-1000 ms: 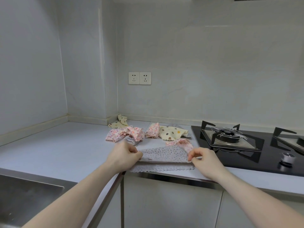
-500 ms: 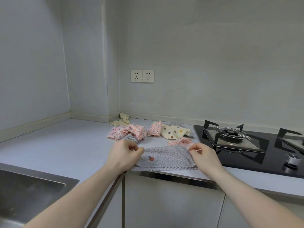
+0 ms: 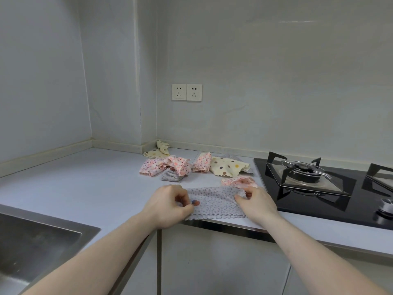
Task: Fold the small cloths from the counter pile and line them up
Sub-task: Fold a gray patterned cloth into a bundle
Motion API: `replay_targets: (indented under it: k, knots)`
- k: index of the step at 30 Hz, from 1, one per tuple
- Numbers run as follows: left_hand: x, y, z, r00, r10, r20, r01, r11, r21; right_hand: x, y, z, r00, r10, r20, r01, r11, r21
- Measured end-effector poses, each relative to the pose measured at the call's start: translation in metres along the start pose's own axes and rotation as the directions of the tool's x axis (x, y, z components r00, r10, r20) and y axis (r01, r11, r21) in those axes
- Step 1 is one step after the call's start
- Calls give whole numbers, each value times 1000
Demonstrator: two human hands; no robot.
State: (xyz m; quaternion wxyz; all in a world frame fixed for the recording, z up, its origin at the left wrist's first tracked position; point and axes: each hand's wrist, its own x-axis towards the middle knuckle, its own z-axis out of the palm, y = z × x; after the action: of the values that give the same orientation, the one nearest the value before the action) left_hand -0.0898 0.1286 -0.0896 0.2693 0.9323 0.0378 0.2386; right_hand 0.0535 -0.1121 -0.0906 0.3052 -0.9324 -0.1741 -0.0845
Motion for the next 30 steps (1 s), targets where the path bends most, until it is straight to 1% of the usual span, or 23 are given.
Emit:
replay_targets:
  k: [4,6,8,14,17,21,23,26,30]
  knots:
    - [-2,3,0,993,68,-101,-71,997,-28,-1,1,-2,1000,13,-22,-11,997,77]
    - [-2,2,1,996,62,-70,-64,998,-22,-3,0,-4,1000,21,-14,-19,992,126]
    - [-2,3,1,998,54,-21,-54,998,25,-4,0,-4,999,37,-12,-34,984,177]
    - [-1,1,3,1000,27,-17,-26,1000,15,-4,1,-6,994,99,-46,-76,931,356]
    - [-1,2,2,999,-29,-16,29,999,-18,-4,3,-7,992,123,-38,-96,904,417]
    - [-2,2,-2,992,-86,-88,78,993,-87,-6,4,-15,988,150,-43,-111,871,478]
    - [-2,2,-5,982,-144,-120,127,982,-137,-6,3,-22,986,161,-36,-122,861,494]
    - [1,-4,-8,961,-256,-108,235,956,-178,0,-5,-35,984,177,-35,-136,854,503]
    - [2,-8,-9,954,-293,-64,283,949,-139,9,-29,-49,986,163,-34,-130,879,458]
